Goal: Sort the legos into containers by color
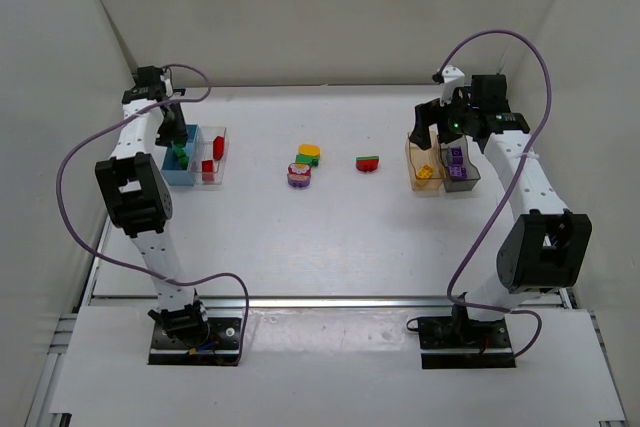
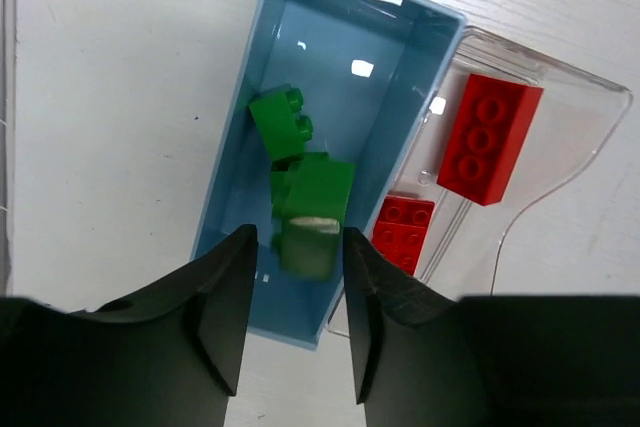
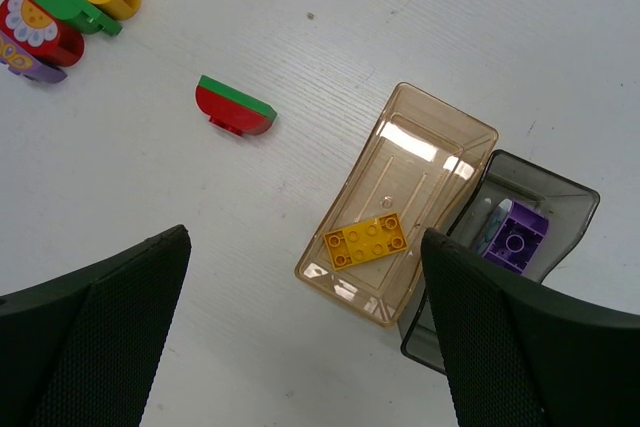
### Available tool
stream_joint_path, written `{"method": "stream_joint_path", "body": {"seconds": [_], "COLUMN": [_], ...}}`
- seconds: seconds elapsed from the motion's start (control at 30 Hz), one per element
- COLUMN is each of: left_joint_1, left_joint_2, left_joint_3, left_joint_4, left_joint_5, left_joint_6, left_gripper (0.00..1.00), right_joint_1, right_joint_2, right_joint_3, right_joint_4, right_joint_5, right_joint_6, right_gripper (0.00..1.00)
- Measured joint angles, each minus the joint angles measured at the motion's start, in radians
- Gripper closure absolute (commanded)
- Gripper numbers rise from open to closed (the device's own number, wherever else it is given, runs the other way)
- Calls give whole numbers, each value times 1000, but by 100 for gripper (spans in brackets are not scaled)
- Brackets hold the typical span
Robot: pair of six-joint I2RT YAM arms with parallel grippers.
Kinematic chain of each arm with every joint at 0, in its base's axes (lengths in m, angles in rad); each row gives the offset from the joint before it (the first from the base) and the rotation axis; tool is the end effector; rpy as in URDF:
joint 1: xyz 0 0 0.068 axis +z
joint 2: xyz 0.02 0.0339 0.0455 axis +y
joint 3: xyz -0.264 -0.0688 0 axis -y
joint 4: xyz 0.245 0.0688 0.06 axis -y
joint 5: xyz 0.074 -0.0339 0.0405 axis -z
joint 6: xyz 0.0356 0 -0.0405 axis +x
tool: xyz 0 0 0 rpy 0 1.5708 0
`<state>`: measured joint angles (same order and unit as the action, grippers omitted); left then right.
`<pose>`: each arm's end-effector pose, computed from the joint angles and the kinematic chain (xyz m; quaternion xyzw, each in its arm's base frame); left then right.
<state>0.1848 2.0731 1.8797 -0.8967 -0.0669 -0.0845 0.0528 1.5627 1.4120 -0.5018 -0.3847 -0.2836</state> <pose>0.4416 0.0850 0.2596 -0.1382 0.9609 0.0444 0.2360 0.3529 0.0320 0.3351 -0.2308 0.8533 0.1201 0.4518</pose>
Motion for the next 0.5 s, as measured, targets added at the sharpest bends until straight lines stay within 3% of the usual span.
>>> {"method": "stream_joint_path", "body": {"seconds": [0.2, 0.3, 0.47, 0.5], "left_joint_1": [8, 10, 3, -5], "left_joint_2": [36, 36, -28, -66], "left_joint_3": [5, 8, -48, -75], "left_joint_4": [-12, -16, 27, 37], "left_joint_5": [-8, 4, 131, 174], "left_joint_6": [3, 7, 25, 45], "left_gripper": [37, 37, 36, 31], "right_joint_1": [0, 0, 0, 0], "right_joint_2": [0, 2, 3, 3], "right_joint_3": [0, 0, 0, 0], "right_joint_4": [0, 0, -1, -2], "right_joint_5": [1, 1, -10, -24], "right_joint_6": [-10, -13, -30, -40], "right_gripper": [1, 1, 1, 2]}}
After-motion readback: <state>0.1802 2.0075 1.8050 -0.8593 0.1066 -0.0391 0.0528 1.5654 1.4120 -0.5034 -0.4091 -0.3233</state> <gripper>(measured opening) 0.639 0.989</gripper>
